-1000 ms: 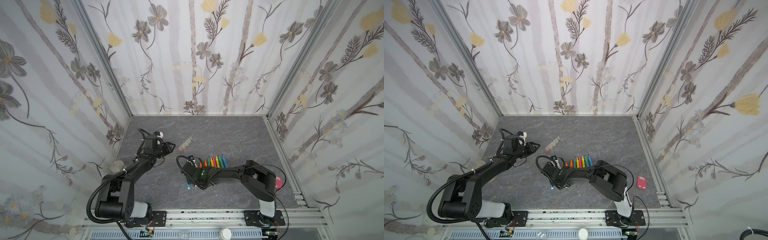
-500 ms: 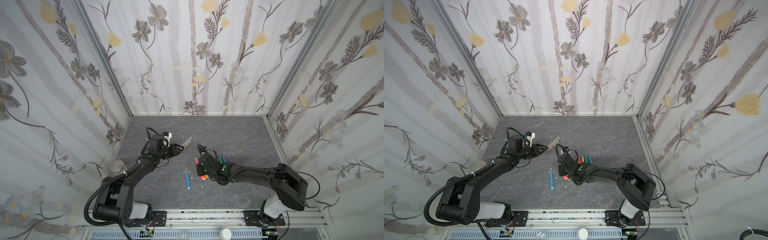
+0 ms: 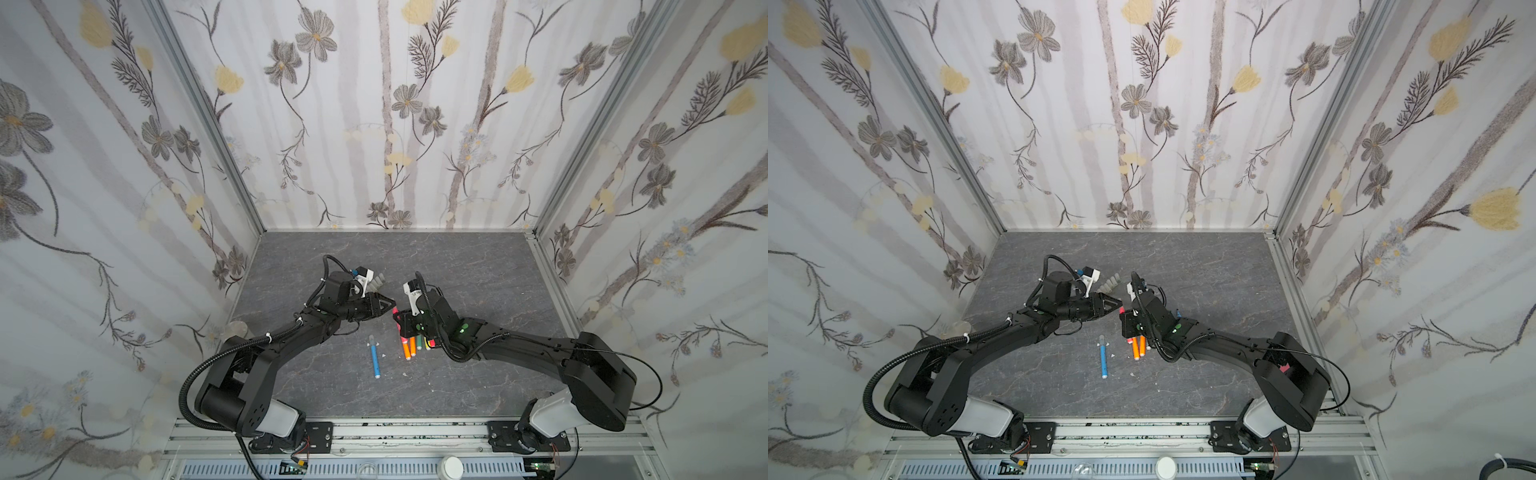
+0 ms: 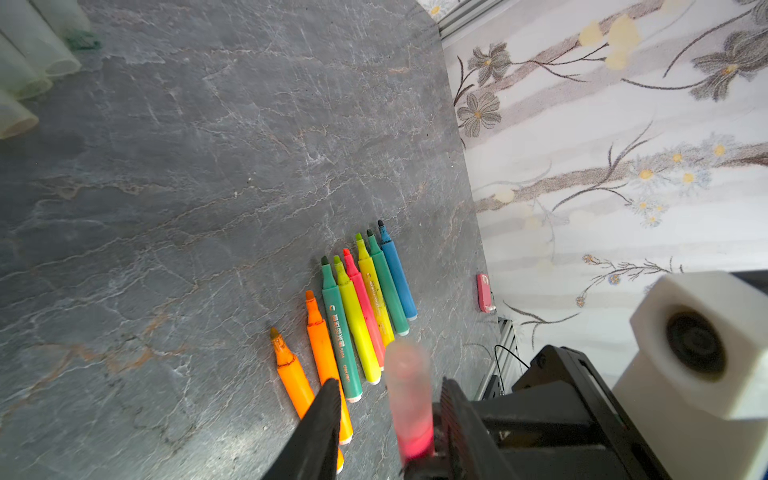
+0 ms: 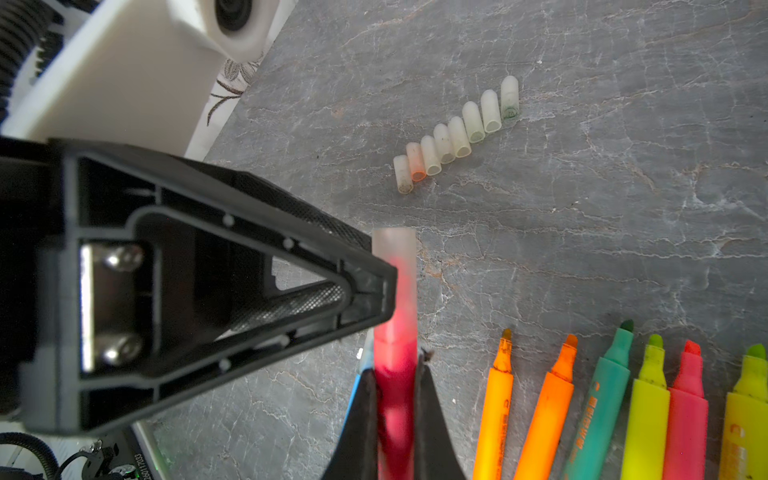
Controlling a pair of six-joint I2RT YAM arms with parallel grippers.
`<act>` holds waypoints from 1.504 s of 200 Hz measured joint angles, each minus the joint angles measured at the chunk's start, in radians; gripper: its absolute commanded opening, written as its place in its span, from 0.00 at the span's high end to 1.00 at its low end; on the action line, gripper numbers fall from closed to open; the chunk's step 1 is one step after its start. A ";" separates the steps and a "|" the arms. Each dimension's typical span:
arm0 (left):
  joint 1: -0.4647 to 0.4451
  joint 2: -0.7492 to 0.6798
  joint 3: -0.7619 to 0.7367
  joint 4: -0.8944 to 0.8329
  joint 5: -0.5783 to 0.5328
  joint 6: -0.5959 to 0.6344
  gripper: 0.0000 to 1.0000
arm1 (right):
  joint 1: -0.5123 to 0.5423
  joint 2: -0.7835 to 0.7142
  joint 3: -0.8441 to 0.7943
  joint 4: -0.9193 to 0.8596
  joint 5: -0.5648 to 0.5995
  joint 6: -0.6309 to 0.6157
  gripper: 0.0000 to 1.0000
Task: Open the pen caps
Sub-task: 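Bring the pink marker up to the left gripper while the left reaches its cap, then close the left gripper on the pink marker's frosted cap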
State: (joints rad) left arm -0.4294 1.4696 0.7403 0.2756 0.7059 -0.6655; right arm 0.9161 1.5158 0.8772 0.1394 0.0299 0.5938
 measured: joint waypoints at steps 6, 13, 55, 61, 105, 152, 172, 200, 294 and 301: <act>-0.001 0.004 0.003 0.005 0.000 -0.001 0.61 | 0.000 0.001 0.002 0.000 -0.005 0.000 1.00; -0.003 0.009 0.008 0.010 -0.003 -0.003 0.61 | 0.000 0.002 0.002 0.004 -0.005 0.000 1.00; -0.023 0.035 0.011 0.020 -0.013 -0.015 0.72 | -0.001 0.005 0.012 0.010 -0.021 0.000 1.00; -0.024 0.035 0.011 0.023 -0.013 -0.015 0.74 | -0.001 0.005 0.013 0.010 -0.021 0.000 1.00; -0.026 0.035 0.019 0.029 -0.016 -0.016 0.79 | -0.003 0.007 0.016 0.007 -0.020 0.000 1.00; -0.026 0.040 0.039 0.015 -0.038 -0.013 0.79 | -0.004 0.010 0.017 0.012 -0.020 0.000 1.00; -0.026 0.042 0.041 0.016 -0.040 -0.012 0.84 | -0.004 0.010 0.017 0.013 -0.020 0.000 1.00; -0.027 0.045 0.044 0.019 -0.034 -0.014 0.90 | -0.004 0.010 0.016 0.010 -0.019 0.000 1.00; -0.026 0.051 0.048 0.017 -0.049 -0.014 1.00 | -0.006 0.014 0.003 0.025 -0.021 0.000 0.75; -0.023 0.053 0.050 0.016 -0.049 -0.015 1.00 | -0.006 0.014 0.001 0.026 -0.020 0.000 0.75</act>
State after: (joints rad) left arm -0.4526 1.5223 0.7906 0.2920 0.6567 -0.6804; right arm 0.9104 1.5303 0.8780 0.1658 0.0097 0.5938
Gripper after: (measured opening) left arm 0.111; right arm 0.251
